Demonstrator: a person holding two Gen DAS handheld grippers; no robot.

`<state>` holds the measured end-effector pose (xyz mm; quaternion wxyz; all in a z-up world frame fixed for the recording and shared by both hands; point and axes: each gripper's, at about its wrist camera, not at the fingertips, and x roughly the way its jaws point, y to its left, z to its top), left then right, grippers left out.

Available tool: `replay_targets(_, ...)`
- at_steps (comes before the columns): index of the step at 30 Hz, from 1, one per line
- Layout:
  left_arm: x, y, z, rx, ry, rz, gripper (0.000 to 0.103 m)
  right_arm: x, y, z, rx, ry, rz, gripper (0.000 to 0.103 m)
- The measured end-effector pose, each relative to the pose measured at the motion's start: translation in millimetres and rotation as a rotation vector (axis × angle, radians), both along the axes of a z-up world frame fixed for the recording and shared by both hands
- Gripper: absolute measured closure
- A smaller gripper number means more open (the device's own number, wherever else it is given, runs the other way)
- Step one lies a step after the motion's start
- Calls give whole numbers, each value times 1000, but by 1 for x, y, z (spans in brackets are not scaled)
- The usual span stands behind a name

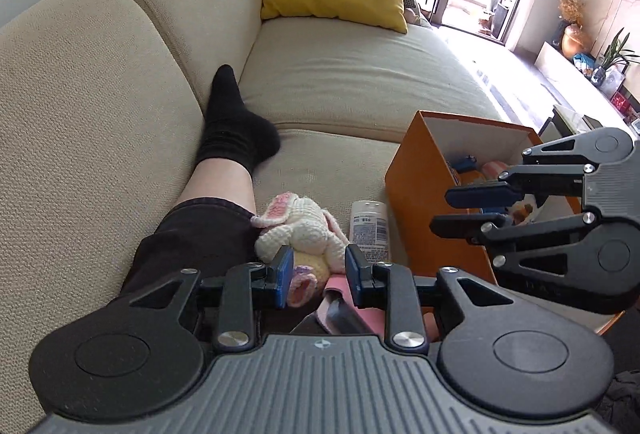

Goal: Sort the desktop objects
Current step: 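Move the left gripper back to the crocheted white bunny, then close the left gripper on the crocheted white bunny and lift it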

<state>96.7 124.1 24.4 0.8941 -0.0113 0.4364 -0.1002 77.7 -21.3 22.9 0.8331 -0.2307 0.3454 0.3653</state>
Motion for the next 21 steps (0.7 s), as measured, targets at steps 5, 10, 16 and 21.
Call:
replay_targets(5,11,9,-21,-13,40,-8,61,15,19,-15,-36,66,23,85)
replay_targets(10,36,13,-41,-21,91,1,50,29,35,-29,-72,96,45,85)
replay_targets(16,67,12,-67,-9,182,5,49,45,44,-43,-112,119,62,85)
replay_targets(21,79,15,-76,-27,196,-14,38,57,48,-53,-131,146,76,85)
